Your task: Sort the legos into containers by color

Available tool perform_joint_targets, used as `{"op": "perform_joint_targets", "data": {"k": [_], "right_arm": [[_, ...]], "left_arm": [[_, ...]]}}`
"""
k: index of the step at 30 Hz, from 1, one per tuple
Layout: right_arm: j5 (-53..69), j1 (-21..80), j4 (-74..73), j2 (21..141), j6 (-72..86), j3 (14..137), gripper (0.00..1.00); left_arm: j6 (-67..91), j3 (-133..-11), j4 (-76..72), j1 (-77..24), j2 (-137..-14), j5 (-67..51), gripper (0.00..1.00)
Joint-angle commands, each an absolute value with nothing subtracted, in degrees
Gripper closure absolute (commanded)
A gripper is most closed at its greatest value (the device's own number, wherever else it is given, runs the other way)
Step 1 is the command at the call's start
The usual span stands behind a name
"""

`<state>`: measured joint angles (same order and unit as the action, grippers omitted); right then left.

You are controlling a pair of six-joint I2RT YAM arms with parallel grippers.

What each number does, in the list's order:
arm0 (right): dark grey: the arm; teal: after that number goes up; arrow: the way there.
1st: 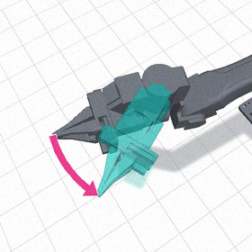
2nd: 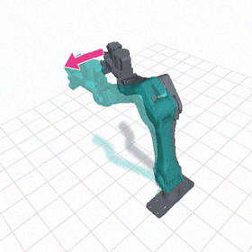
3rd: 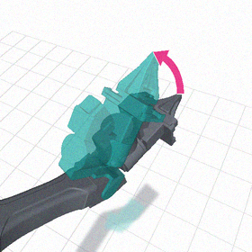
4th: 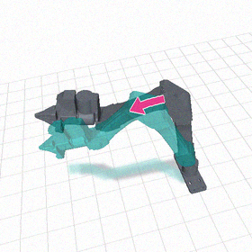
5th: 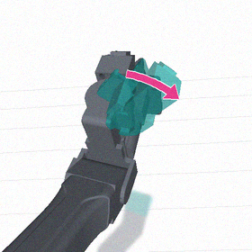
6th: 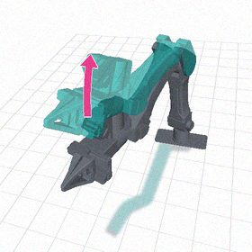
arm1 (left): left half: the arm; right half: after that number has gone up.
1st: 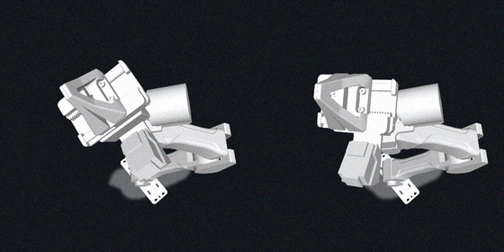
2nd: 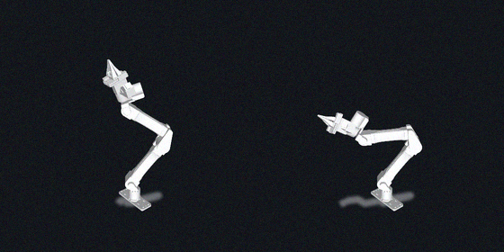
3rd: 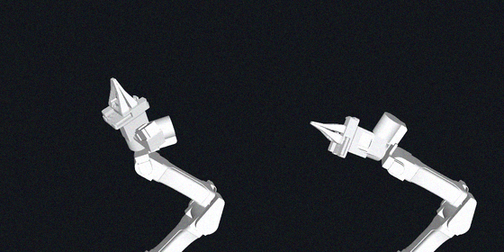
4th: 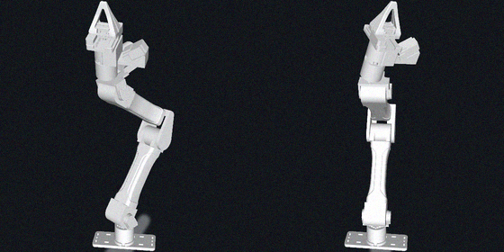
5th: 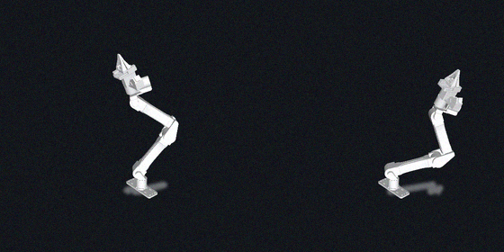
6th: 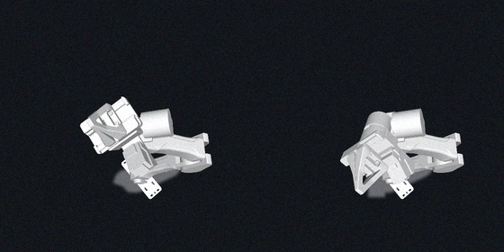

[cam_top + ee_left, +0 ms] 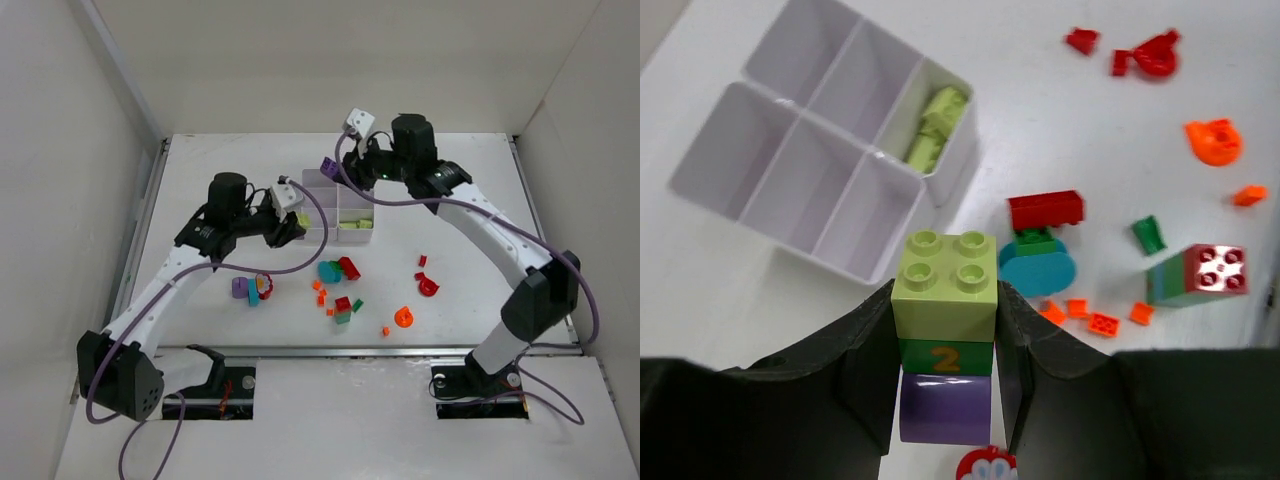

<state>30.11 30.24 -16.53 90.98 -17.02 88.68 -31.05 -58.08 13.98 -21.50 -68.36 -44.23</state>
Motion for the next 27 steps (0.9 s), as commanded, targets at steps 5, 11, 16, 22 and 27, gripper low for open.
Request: {"op": "perform_joint_targets", "data": {"k": [5,11,16,22,27], "right_arm": [[14.2,35.8,-19.1,99.7,-24.1,90.9,1.0],[14.2,38.1,-18.4,105.0,-31.4,91.9,1.0],[13.3,39.3,-20.4,108.3,-35.2,92.5,1.0],[11.8,39.3,-19.2,111.0,-35.2,92.0,0.95],[13.6,39.3,-19.7,111.6,-35.7,92.0,0.78]], "left_arm": [[-16.7,-50.7,-4.1,-20.6,-58.6,-14.5,1.0],[-12.8,-49.5,-5.4,-20.6,-57.5,-8.3,1.0],[-11.6,-48.3,-6.7,-20.0,-57.5,-7.7,1.0],[-11.6,-48.3,-6.7,-20.0,-57.5,-7.7,1.0],[-12.1,-48.3,-6.7,-20.0,-58.0,-8.3,1.0]]}}
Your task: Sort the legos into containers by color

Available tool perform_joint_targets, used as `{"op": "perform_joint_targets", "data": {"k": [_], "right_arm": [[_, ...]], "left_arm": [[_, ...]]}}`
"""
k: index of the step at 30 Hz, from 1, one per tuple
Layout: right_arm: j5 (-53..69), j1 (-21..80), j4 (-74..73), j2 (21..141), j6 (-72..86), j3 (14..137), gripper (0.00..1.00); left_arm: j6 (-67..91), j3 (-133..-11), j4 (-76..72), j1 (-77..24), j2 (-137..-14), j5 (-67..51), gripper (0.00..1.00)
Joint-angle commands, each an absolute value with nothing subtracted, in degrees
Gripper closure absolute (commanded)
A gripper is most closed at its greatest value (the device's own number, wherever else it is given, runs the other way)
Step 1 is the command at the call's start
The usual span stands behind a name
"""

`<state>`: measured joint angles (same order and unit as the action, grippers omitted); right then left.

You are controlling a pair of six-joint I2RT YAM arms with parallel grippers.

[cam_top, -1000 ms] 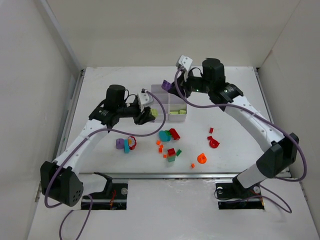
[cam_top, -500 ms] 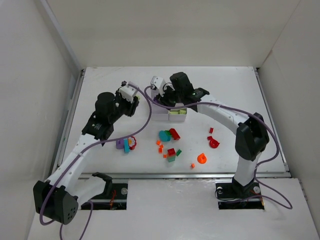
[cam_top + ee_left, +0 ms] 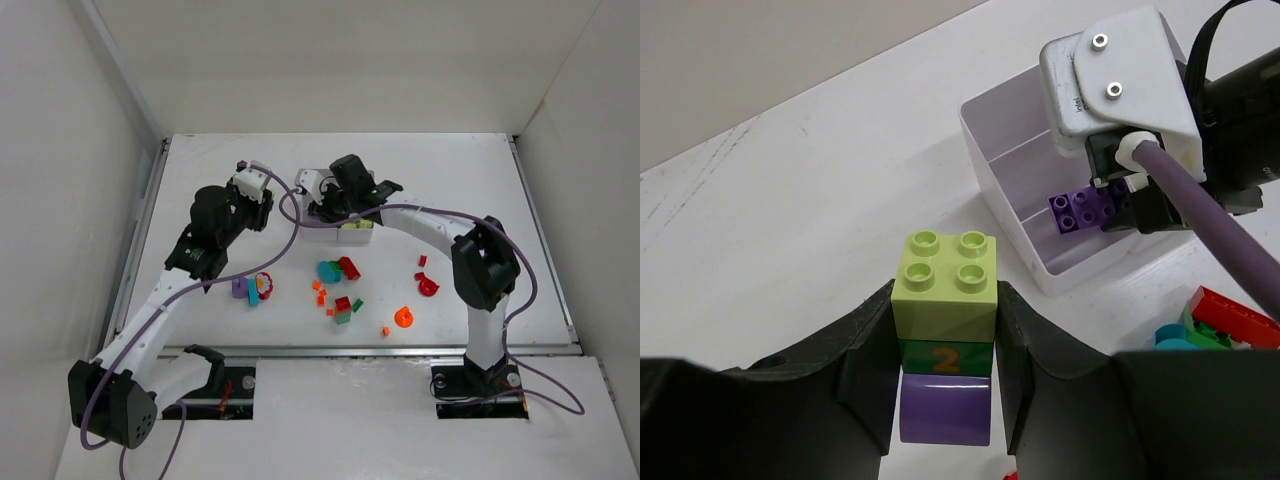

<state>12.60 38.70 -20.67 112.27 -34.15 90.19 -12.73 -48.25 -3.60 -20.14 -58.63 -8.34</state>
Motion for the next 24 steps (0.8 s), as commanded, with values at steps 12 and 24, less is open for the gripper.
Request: {"op": "perform_joint_targets", "data": {"k": [12,24], "right_arm": [[15.6,39.3,-20.7,108.6,-35.7,90.9,0.43],[42.5,31.7,-8.9,91.8,-22.5,83.5,0.43]], "left_arm": [[-12.1,-48.9,-6.7,-20.0,-58.5,-11.7,1.0],[-12.0,-51.1,-13.3,-20.0,-60.5,-29.3,1.0]]}}
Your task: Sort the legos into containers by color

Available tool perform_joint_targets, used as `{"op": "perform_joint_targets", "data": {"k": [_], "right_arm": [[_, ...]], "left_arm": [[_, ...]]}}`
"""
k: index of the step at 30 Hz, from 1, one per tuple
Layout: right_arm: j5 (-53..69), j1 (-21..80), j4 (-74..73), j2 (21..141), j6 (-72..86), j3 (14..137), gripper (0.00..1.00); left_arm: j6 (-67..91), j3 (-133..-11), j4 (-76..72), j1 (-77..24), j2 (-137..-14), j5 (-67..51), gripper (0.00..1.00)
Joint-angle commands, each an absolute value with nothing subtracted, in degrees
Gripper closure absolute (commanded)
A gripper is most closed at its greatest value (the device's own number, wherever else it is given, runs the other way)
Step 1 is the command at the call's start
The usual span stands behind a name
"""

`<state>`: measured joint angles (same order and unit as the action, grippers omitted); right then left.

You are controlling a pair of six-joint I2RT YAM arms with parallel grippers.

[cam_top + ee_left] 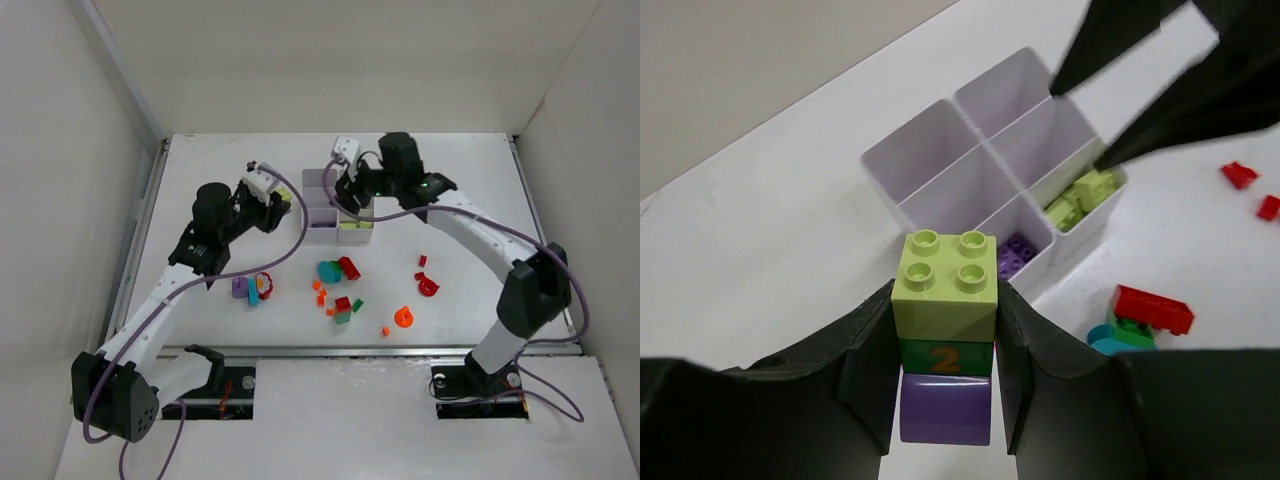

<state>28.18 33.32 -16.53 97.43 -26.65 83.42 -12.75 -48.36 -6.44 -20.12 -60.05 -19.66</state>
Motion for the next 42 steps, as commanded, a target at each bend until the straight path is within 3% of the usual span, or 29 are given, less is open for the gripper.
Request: {"op": "perform_joint_targets", "data": {"k": [1,4,9,16,22,38,42], "right_arm": [[44.6,31.7,-8.9,91.2,-22.5,83.5,0.43],[52.7,30.2,-8.9,89.6,-22.5,82.8,0.43],[54.3,29.7,-8.9,86.3,-24.0,81.0,0.42],[55.3,29.7,-9.4,84.0,-24.5,79.8,0.42],[53.6,29.7,-9.4,84.6,-24.5,81.9,0.42],[57.2,30.2,-9.4,86.7,-21.1,84.7,0.44],[56.0,30.2,-9.4,87.3,-19.9,85.3,0.64]], "left_arm": [[-12.0,-51.9,-14.4,-20.0,-61.3,-31.9,1.0],[-9.1,-54.0,-18.5,-20.0,-64.1,-42.1,1.0],[-6.2,-59.1,-23.9,-20.0,-69.0,-56.5,1.0],[-2.8,-63.7,-27.5,-20.0,-71.5,-65.5,1.0],[-1.6,-64.3,-27.5,-20.0,-72.0,-69.7,1.0],[-1.6,-62.0,-27.5,-20.0,-71.5,-68.0,1.0],[-1.6,-62.0,-27.5,-20.0,-71.5,-67.5,1.0]]}}
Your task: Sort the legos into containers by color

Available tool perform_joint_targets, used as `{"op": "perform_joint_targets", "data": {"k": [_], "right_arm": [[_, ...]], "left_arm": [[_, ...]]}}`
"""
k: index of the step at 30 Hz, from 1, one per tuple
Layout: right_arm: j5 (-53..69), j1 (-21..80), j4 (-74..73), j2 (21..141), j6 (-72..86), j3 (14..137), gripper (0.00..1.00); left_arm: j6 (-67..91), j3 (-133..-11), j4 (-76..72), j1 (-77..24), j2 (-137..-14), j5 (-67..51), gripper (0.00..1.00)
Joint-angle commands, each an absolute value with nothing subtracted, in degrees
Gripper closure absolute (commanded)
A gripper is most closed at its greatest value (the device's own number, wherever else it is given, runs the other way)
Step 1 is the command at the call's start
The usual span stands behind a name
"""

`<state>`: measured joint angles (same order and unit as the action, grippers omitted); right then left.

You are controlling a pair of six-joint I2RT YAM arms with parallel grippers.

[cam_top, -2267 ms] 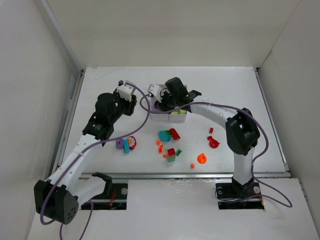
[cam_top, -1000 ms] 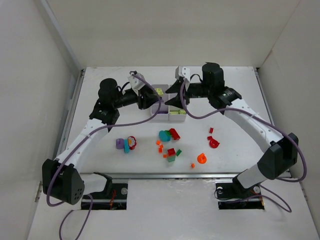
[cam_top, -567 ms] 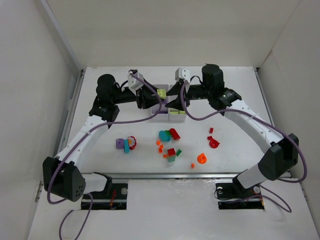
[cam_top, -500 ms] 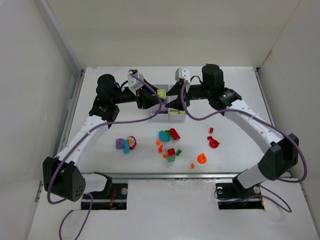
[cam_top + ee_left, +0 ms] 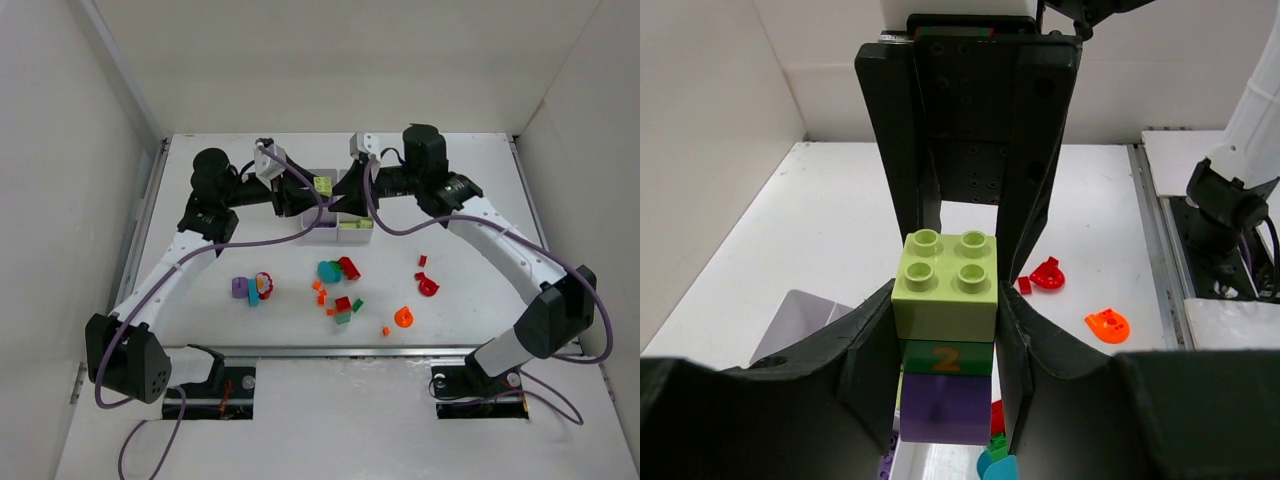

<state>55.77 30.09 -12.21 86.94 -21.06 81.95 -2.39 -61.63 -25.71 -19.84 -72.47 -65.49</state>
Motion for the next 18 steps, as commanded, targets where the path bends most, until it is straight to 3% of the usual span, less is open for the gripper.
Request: {"op": "perform_joint_targets", "data": {"k": [1,5,12,18], "right_arm": [[56.0,30.2,-9.4,87.3,-19.0,85.9,0.77],[55.4,30.2,-9.4,89.3,-15.9,87.4,0.99],[42.4,33.9,-10.6,92.0,-18.1,84.2,1.0],[38.8,33.9,-17.7,97.3,-19.2,85.8,1.0]], "left_arm": [[-1.6,-62.0,-27.5,-20.0,-71.5,-67.5,1.0],[-1.6,-62.0,-27.0,-20.0,-71.5,-67.0,1.0],[-0.5,-62.0,-27.0,-20.0,-71.5,-62.1,1.0],[-0.5,-62.5,-27.0,-20.0,-71.5,-60.9,1.0]]}}
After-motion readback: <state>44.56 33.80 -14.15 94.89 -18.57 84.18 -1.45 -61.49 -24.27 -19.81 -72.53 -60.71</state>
